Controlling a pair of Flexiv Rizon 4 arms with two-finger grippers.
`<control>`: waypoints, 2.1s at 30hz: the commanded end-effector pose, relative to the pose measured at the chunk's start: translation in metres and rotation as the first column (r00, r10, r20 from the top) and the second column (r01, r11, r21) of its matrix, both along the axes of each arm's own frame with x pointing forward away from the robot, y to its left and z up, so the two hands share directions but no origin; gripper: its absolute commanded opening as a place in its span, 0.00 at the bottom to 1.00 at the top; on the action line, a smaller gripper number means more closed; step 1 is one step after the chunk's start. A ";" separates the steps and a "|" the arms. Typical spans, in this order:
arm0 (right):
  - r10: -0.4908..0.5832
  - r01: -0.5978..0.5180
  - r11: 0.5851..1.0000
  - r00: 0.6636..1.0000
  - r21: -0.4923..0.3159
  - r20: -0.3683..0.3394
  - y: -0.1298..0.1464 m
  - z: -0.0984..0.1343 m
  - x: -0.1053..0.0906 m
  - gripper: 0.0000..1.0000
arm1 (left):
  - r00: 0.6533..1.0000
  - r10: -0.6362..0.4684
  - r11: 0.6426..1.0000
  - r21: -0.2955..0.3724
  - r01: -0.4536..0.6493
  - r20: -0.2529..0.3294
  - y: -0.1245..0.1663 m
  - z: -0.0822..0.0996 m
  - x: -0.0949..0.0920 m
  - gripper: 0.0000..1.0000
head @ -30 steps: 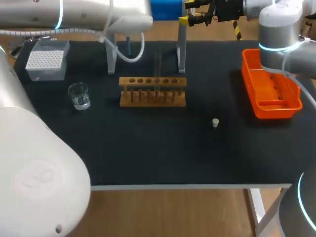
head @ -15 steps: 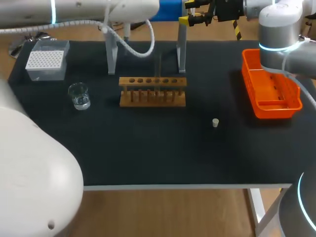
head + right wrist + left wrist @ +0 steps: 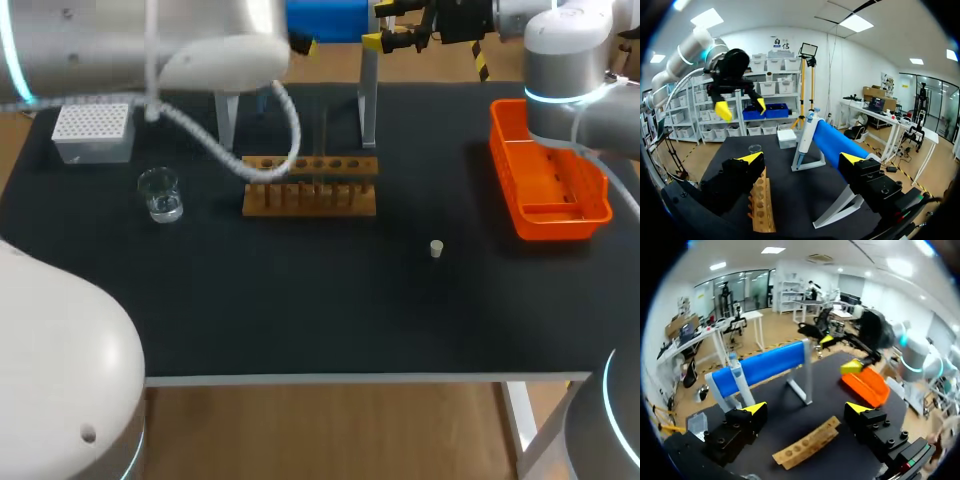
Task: Invert the test tube, pick up the pipette, mount the tip to pipette, aspirate from beaker and dispense into the tube, eject the tip, return the pipette, and cap with the stopper.
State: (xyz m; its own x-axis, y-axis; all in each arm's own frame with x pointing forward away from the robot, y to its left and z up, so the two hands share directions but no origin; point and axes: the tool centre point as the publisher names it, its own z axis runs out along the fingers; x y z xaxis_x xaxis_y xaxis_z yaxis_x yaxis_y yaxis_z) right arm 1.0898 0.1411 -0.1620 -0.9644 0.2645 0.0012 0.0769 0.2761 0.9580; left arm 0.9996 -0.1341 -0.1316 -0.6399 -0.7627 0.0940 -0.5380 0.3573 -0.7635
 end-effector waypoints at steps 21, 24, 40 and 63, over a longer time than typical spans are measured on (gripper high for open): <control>0.004 -0.004 1.000 1.000 -0.002 -0.001 -0.001 0.000 0.001 1.00 | 0.859 -0.391 0.881 -0.135 0.454 0.331 0.031 -0.076 -0.021 1.00; 0.004 -0.004 1.000 1.000 -0.002 -0.001 -0.001 0.000 0.001 1.00 | 0.846 -0.417 0.866 -0.136 0.481 0.333 0.027 -0.085 -0.014 1.00; 0.004 -0.004 1.000 1.000 -0.002 -0.001 -0.001 0.000 0.001 1.00 | 0.725 -0.640 0.723 -0.121 0.680 0.254 -0.002 -0.099 -0.011 1.00; 0.004 -0.004 1.000 1.000 -0.002 -0.001 -0.001 0.000 0.001 1.00 | 0.696 -0.700 0.688 -0.109 0.717 0.161 -0.009 -0.097 -0.015 1.00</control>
State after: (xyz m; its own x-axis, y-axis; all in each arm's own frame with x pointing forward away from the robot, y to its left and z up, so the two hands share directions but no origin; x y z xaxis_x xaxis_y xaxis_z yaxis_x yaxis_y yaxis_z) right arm 1.0898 0.1412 -0.1620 -0.9644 0.2644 0.0012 0.0769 0.2761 0.9580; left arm 0.9821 -0.1455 -0.2303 -0.8969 -0.4215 -0.1337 -0.0900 0.4701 -0.8780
